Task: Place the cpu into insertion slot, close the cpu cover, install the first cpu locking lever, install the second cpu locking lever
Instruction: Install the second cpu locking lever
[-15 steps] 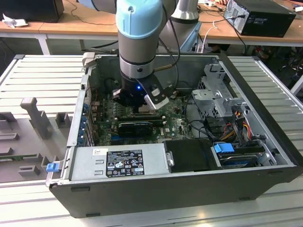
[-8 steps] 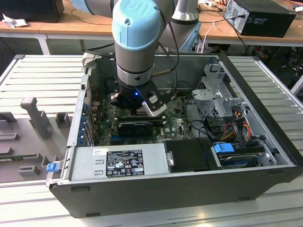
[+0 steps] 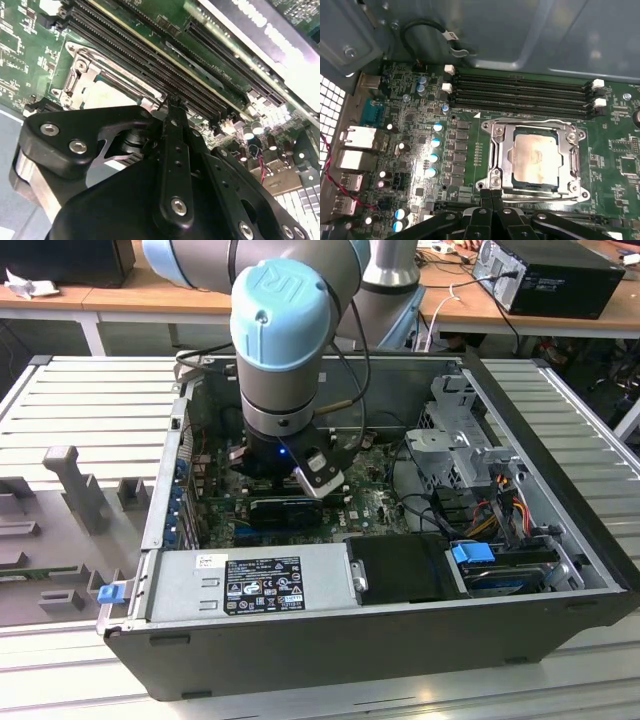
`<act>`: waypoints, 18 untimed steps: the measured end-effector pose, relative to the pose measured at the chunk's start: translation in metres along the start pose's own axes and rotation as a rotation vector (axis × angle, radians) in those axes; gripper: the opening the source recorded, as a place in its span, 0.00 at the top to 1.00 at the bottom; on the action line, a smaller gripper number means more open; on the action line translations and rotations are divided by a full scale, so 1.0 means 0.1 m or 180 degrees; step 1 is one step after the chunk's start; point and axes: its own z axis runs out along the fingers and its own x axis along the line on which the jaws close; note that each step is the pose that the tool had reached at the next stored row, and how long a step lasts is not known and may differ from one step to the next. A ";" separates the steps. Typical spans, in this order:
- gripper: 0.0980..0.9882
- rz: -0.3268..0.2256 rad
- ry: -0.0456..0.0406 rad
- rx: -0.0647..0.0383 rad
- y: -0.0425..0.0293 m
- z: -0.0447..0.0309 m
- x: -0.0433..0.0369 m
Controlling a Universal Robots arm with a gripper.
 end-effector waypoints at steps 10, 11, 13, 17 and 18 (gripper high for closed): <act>0.99 -0.0015 -0.0005 -0.0121 -0.017 0.091 0.025; 0.99 -0.0016 -0.0005 -0.0129 -0.016 0.093 0.026; 0.99 -0.0020 -0.0006 -0.0143 -0.013 0.098 0.030; 0.99 -0.0021 -0.0006 -0.0144 -0.010 0.098 0.062; 0.99 -0.0021 -0.0005 -0.0144 -0.010 0.098 0.064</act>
